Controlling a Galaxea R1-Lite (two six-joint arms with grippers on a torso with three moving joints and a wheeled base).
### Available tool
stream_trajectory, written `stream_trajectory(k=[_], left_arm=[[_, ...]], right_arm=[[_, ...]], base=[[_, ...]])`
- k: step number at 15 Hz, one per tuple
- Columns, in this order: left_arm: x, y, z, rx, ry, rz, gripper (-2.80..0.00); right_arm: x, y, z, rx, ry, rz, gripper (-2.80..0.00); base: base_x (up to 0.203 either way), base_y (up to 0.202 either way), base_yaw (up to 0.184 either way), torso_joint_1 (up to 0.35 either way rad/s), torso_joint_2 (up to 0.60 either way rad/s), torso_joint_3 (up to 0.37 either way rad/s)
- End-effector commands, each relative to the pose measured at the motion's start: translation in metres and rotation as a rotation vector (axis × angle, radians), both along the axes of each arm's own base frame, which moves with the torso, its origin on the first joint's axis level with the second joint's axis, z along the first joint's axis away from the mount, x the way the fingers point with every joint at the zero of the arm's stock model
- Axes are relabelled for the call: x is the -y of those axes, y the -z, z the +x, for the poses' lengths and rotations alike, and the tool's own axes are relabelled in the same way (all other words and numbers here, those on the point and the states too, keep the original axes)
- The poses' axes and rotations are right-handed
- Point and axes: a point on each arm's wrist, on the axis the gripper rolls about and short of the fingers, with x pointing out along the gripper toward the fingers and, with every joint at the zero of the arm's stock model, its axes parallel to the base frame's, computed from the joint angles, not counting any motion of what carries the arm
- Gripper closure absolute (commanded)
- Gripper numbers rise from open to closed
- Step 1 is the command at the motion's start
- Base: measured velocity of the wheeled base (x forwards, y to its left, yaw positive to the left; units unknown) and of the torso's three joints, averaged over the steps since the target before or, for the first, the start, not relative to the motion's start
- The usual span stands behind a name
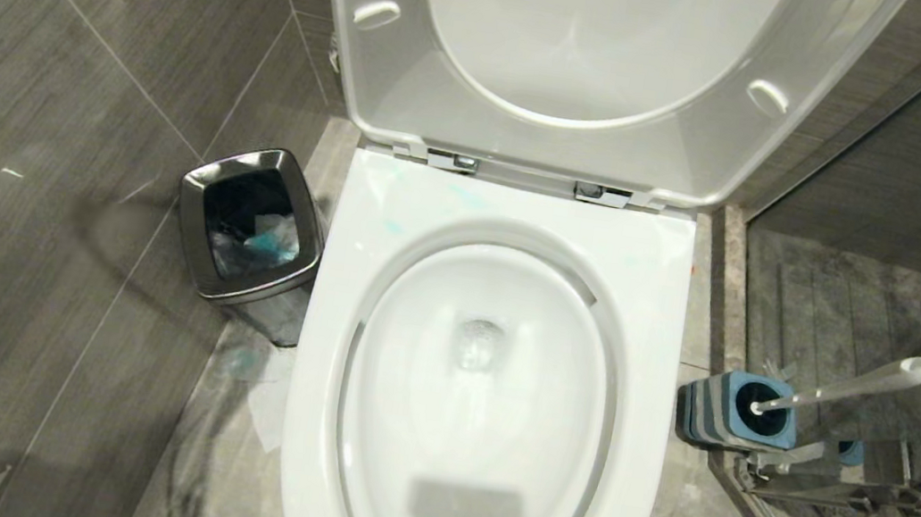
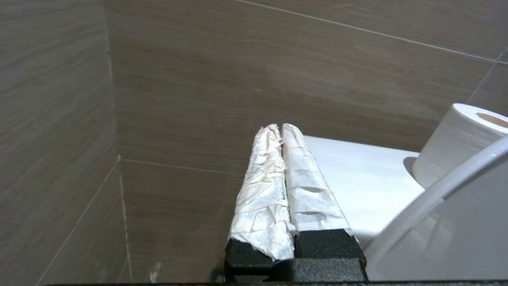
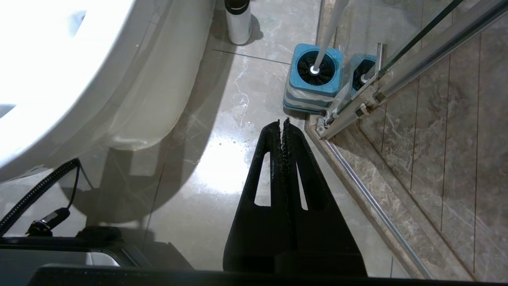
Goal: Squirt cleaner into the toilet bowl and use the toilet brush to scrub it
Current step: Flush the toilet, then close the toilet lid
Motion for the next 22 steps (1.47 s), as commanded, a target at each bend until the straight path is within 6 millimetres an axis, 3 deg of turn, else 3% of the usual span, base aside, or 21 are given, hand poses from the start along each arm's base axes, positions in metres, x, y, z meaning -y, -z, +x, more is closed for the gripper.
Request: stream_trajectory(k=[1, 3, 6, 10, 22], left_arm=[[-0.018, -0.008, -0.044, -0.071, 0.015, 0.013, 0.0], [-0.026, 0.0, -0.063, -0.221, 0.058, 0.057, 0.0], [-0.037, 0.028, -0.089, -0.539, 0.098, 0.167, 0.0], [-0.047, 0.061, -0.128, -0.811, 0.374, 0.347, 0.0], [-0.049, 0.078, -0.115, -0.97, 0.254, 0.345, 0.0]], right_arm=[[0.0, 0.0, 0.0, 0.0, 0.0, 0.0, 0.0], [0.0, 0.0, 0.0, 0.0, 0.0, 0.0, 0.0], [0.0, 0.0, 0.0, -0.002, 0.0, 0.0, 0.0], [0.0, 0.0, 0.0, 0.0, 0.0, 0.0, 0.0], [0.0, 0.0, 0.0, -0.001, 0.0, 0.0, 0.0]], base=[[0.0, 0.0, 0.0, 0.0, 0.0, 0.0], [0.0, 0.0, 0.0, 0.0, 0.0, 0.0], [0.0, 0.0, 0.0, 0.0, 0.0, 0.0], [0.0, 0.0, 0.0, 0.0, 0.0, 0.0], [0.0, 0.0, 0.0, 0.0, 0.0, 0.0]])
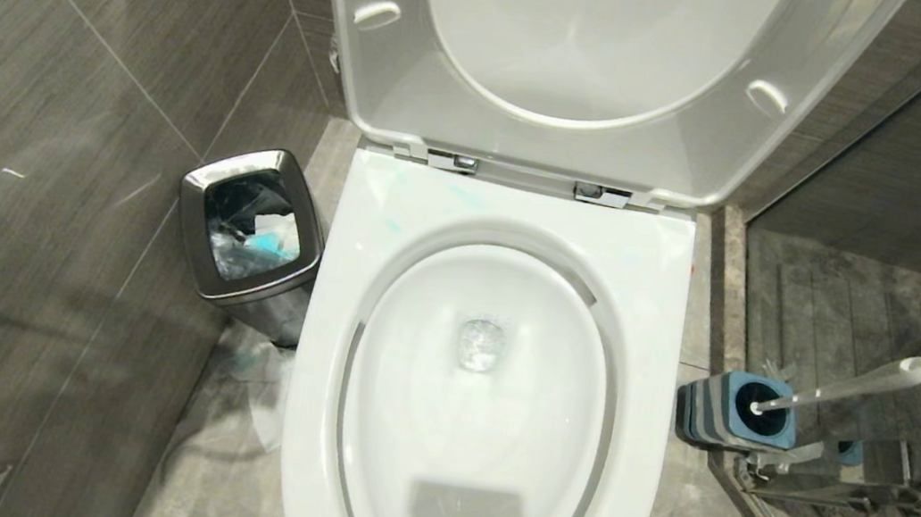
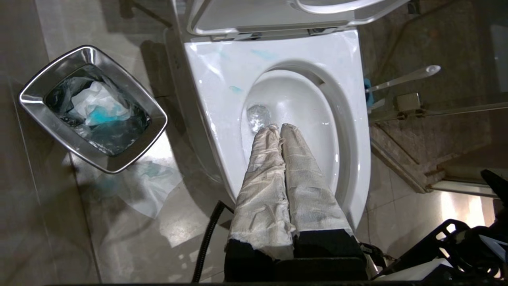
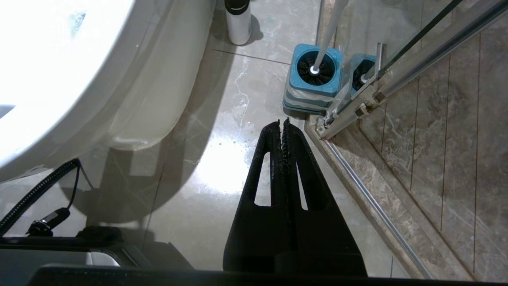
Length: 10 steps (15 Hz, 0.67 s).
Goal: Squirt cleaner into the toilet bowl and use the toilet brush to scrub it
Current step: Close the toilet lid
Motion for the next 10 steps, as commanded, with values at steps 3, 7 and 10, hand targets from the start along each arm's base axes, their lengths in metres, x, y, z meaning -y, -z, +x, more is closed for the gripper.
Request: stream_trajectory(k=[3, 7, 10], left_arm=[[0.002, 0.002, 0.008, -0.023, 0.001, 0.006, 0.0], [0.003, 0.003, 0.015, -0.036, 0.0, 0.011, 0.0], [0.004, 0.004, 0.02, -0.036, 0.004, 0.023, 0.0]], right_arm=[[0.0, 0.0, 0.0, 0.0, -0.001, 0.0, 0.0], [0.0, 0.0, 0.0, 0.0, -0.001, 0.0, 0.0], [0.0, 0.0, 0.0, 0.0, -0.001, 0.0, 0.0]], base=[[0.0, 0.0, 0.0, 0.002, 0.0, 0.015], [0.0, 0.0, 0.0, 0.004, 0.0, 0.15], [0.0, 0.0, 0.0, 0.001, 0.0, 0.195]])
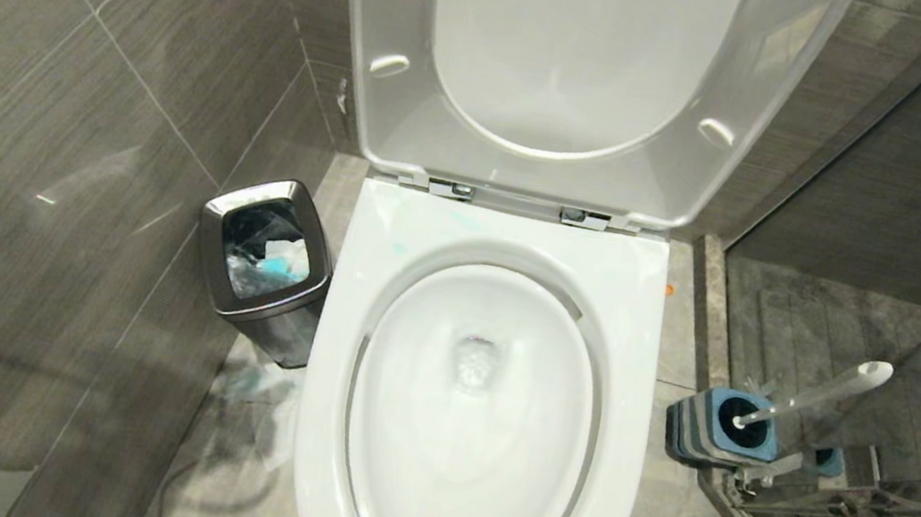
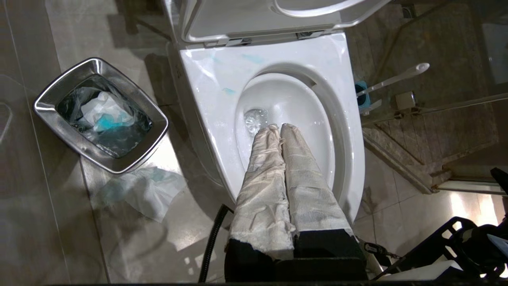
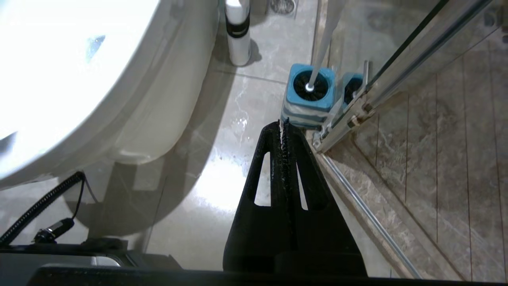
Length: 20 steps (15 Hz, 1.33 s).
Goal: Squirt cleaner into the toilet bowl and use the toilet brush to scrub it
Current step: Close the toilet lid
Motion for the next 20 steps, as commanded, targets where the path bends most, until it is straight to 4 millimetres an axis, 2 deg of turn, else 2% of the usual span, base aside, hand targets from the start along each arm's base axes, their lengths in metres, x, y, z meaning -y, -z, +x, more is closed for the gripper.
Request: stream_trajectory(k=[1, 5, 16, 20], left_arm=[[0.0013, 0.0011, 0.0061, -0.012, 0.004, 0.006, 0.0], [0.0019, 0.0005, 0.0091, -0.01, 0.005, 0.01, 0.0], [0.0022, 0.0011, 0.0077, 0.033, -0.002, 0.091, 0.0], [0.0064, -0.004, 0.0143, 0.066, 0.125, 0.038, 0.0]], right_arm=[[0.0, 0.0004, 0.0001, -0.002, 0.0, 0.001, 0.0], [0.0, 0.0, 0.0, 0.0, 0.0, 0.001, 0.0], [0.0, 0.0004, 0.0001, -0.002, 0.0, 0.001, 0.0], [0.0, 0.0004, 0.0001, -0.002, 0.0, 0.001, 0.0]], base=[[0.0, 0.0, 0.0, 0.0, 0.0, 0.198], [0.0, 0.0, 0.0, -0.003, 0.0, 0.152], [0.0, 0.0, 0.0, 0.0, 0.0, 0.004], [0.0, 0.0, 0.0, 0.0, 0.0, 0.0]])
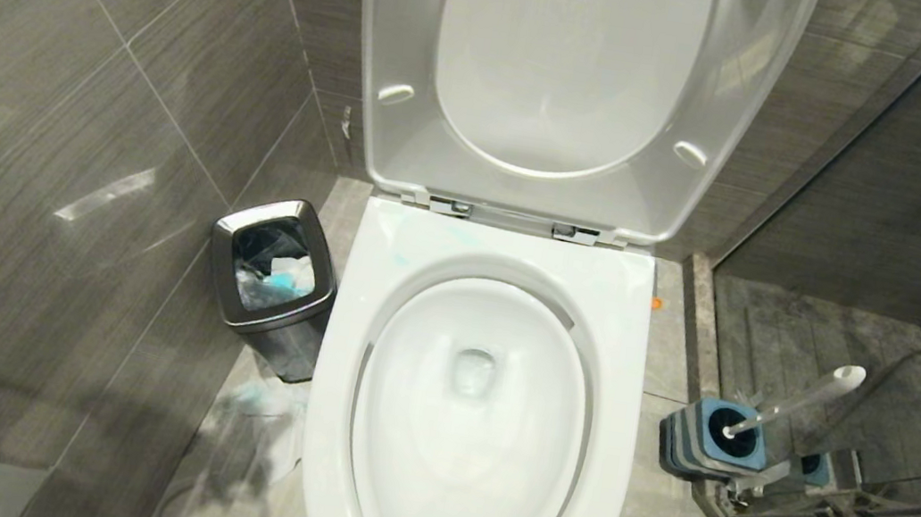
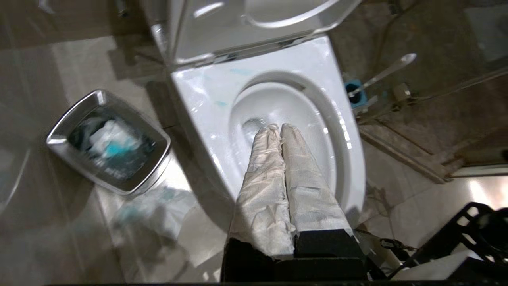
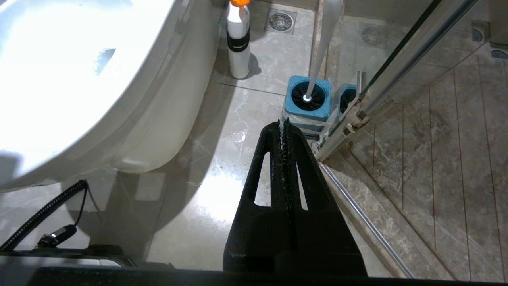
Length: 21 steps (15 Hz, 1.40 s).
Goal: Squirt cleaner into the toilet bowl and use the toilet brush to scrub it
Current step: Close the toilet lid
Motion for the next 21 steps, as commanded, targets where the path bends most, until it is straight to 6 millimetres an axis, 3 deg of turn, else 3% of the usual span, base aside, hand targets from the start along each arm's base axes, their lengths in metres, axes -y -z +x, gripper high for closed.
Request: stream_trajectory(k=[1, 5, 8, 13, 18, 21], left_arm=[[0.004, -0.005, 0.014, 0.041, 0.054, -0.027, 0.0], [0.012, -0.017, 0.055, 0.179, 0.047, -0.098, 0.0], [0.016, -0.011, 0.078, 0.214, 0.041, -0.132, 0.0], [0.024, -0.015, 0.152, 0.472, 0.028, -0.25, 0.0], [0.032, -0.009, 0.181, 0.514, 0.045, -0.306, 0.0], [0.046, -0.004, 0.19, 0.52, 0.085, -0.334, 0.0]], right_arm=[[0.0, 0.0, 0.0, 0.0, 0.0, 0.0, 0.0], [0.0, 0.0, 0.0, -0.002, 0.0, 0.0, 0.0], [0.0, 0.0, 0.0, -0.002, 0.0, 0.0, 0.0], [0.0, 0.0, 0.0, -0.002, 0.0, 0.0, 0.0], [0.0, 0.0, 0.0, -0.001, 0.0, 0.0, 0.0], [0.0, 0.0, 0.0, 0.0, 0.0, 0.0, 0.0]], base=[[0.0, 0.0, 0.0, 0.0, 0.0, 0.0], [0.0, 0.0, 0.0, 0.0, 0.0, 0.0], [0.0, 0.0, 0.0, 0.0, 0.0, 0.0], [0.0, 0.0, 0.0, 0.0, 0.0, 0.0], [0.0, 0.0, 0.0, 0.0, 0.0, 0.0], [0.0, 0.0, 0.0, 0.0, 0.0, 0.0]])
